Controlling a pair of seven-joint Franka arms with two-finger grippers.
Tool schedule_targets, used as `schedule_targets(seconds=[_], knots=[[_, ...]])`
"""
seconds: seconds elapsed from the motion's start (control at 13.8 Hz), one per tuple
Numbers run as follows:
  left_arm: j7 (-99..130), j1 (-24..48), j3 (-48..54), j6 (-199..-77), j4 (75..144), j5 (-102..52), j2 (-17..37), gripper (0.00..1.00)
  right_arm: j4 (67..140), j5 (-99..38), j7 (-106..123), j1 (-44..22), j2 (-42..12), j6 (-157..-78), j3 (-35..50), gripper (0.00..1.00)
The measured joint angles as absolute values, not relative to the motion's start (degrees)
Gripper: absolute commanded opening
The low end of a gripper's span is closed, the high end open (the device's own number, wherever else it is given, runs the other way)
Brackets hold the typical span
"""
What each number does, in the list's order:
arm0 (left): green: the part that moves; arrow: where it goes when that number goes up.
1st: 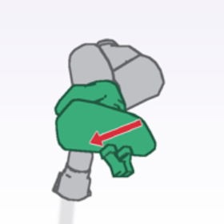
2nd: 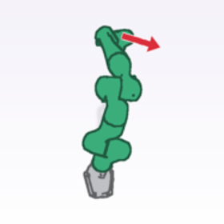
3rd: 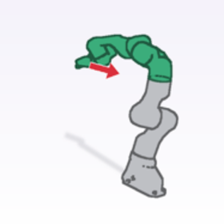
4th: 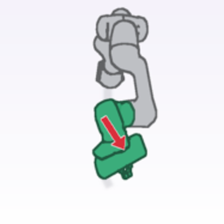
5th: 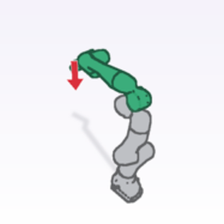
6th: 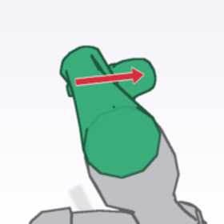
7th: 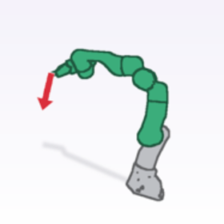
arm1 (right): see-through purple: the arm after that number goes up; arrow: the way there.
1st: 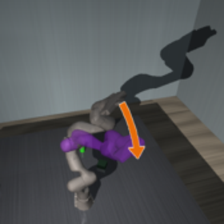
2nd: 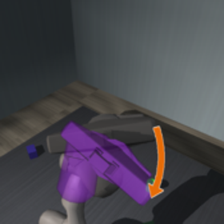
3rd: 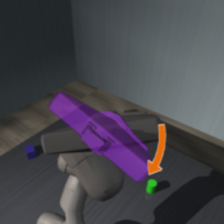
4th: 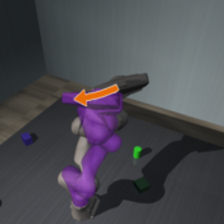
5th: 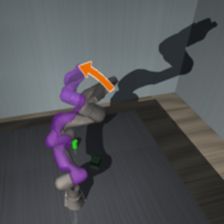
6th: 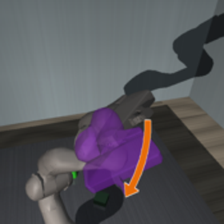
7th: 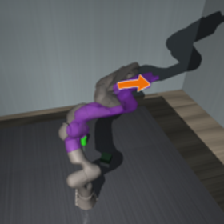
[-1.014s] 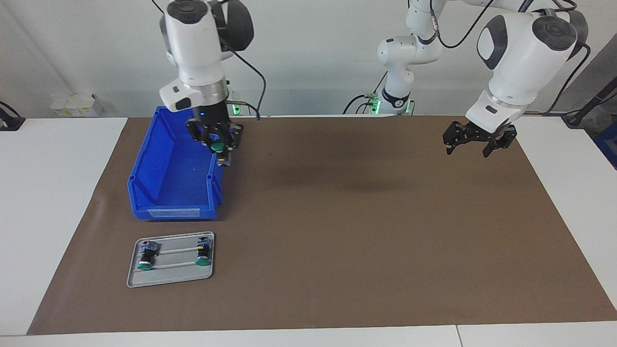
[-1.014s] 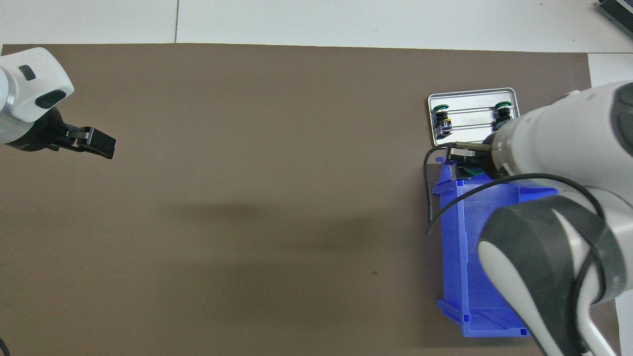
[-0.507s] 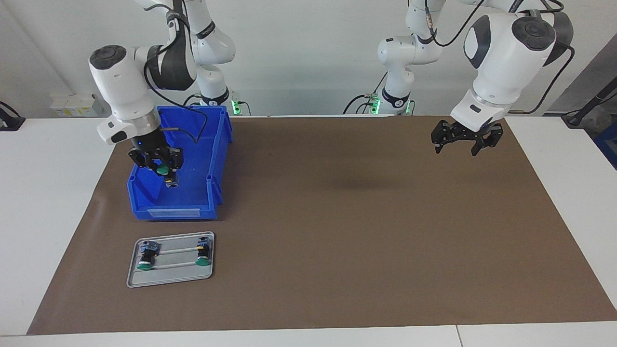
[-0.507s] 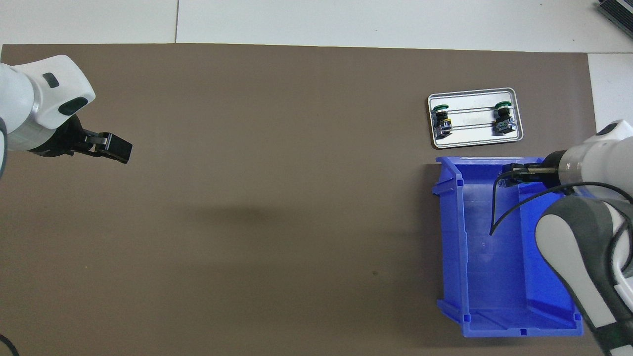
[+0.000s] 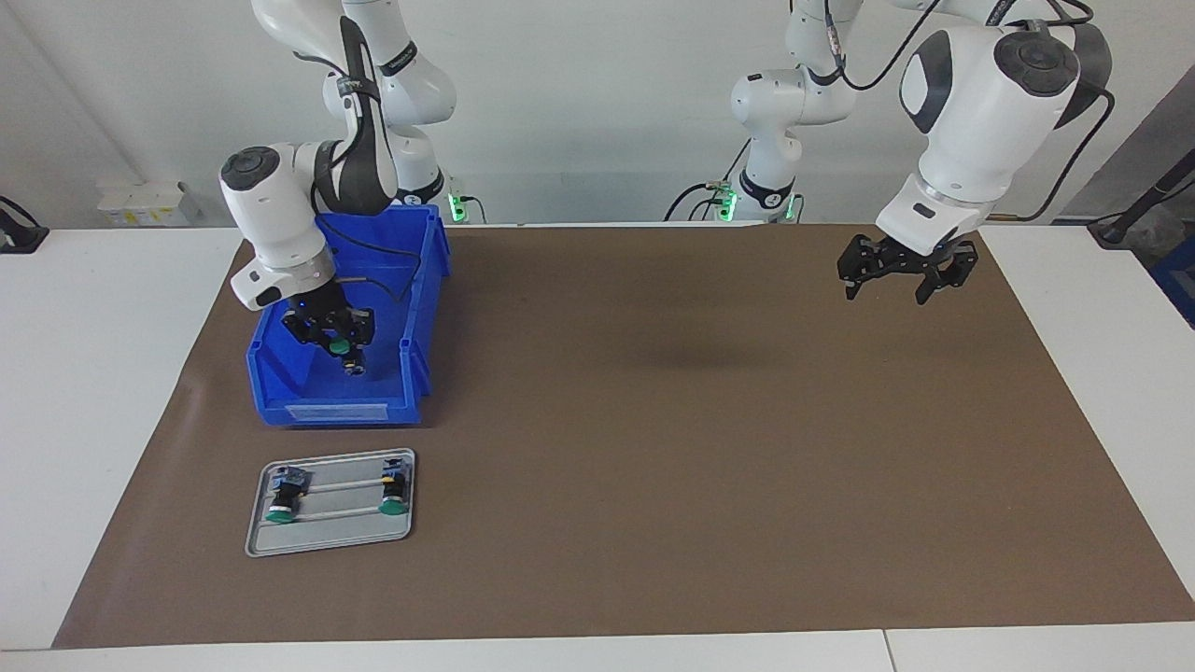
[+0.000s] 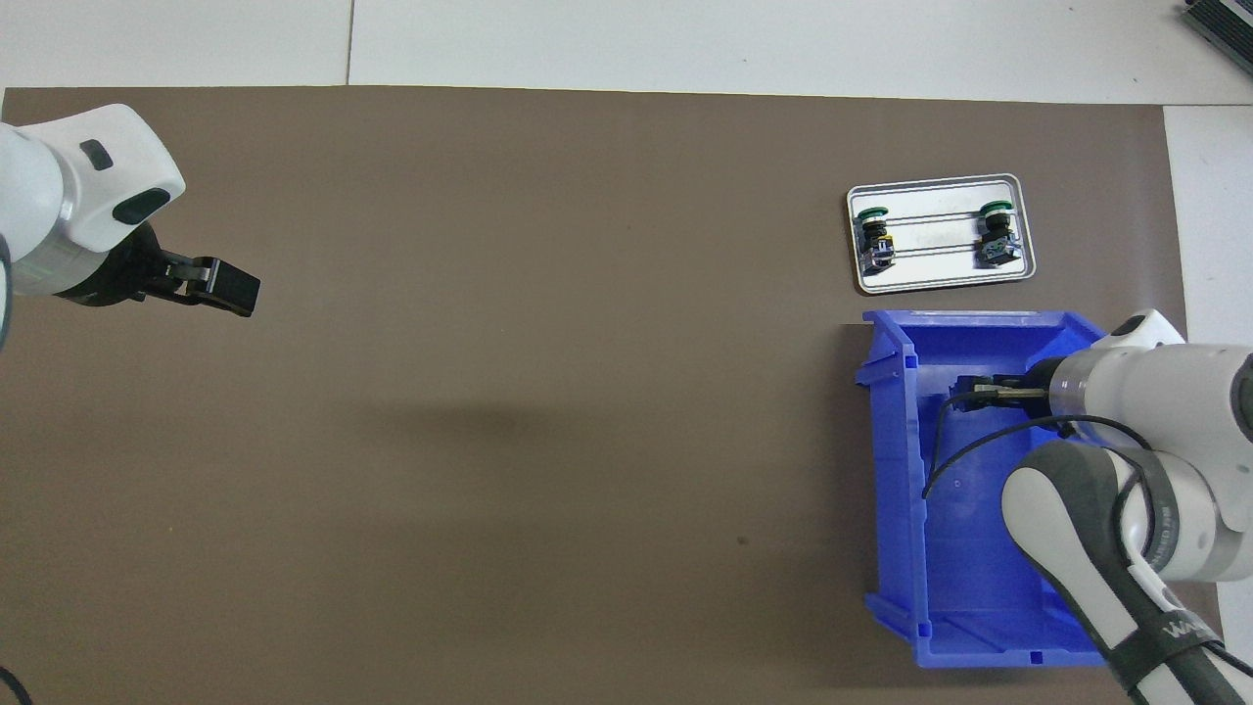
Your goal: Place and press button with both arms
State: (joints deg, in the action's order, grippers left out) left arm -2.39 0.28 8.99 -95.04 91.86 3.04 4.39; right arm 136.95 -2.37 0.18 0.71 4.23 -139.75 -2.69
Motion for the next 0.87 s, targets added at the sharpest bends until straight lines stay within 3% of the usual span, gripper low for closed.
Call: schedule_targets(seconds=[0.07,0.14,0.22,0.51,0.87], knots=[[-2.4,0.3,9.0,-95.0,91.9,3.0,4.4,1.0,137.5,-2.4,0.2,0.8,3.9,-140.1,-2.7,0.36],[-2.4,0.3,9.0,-95.0,91.9,3.0,4.3,1.0,137.7,-2.4,0.2,1.0,3.7,-140.2,-2.7,0.93],[-2.4,0.2,8.8,-95.0,91.9,3.0,4.3,1.0,137.7,-2.4,0.2,1.2,3.4,-140.2,-2.7,1.0],[-2.4,-1.4,7.8,-95.0,92.1,3.1,3.8,1.0,135.9,-2.5,0.2,1.3,3.6,-139.9,-2.7,1.0],[-2.5,-3.2,7.6,-95.0,92.2,3.1,3.6,1.0,120.6,-2.6,-1.0,1.4,5.8,-122.1,-2.8,1.0]])
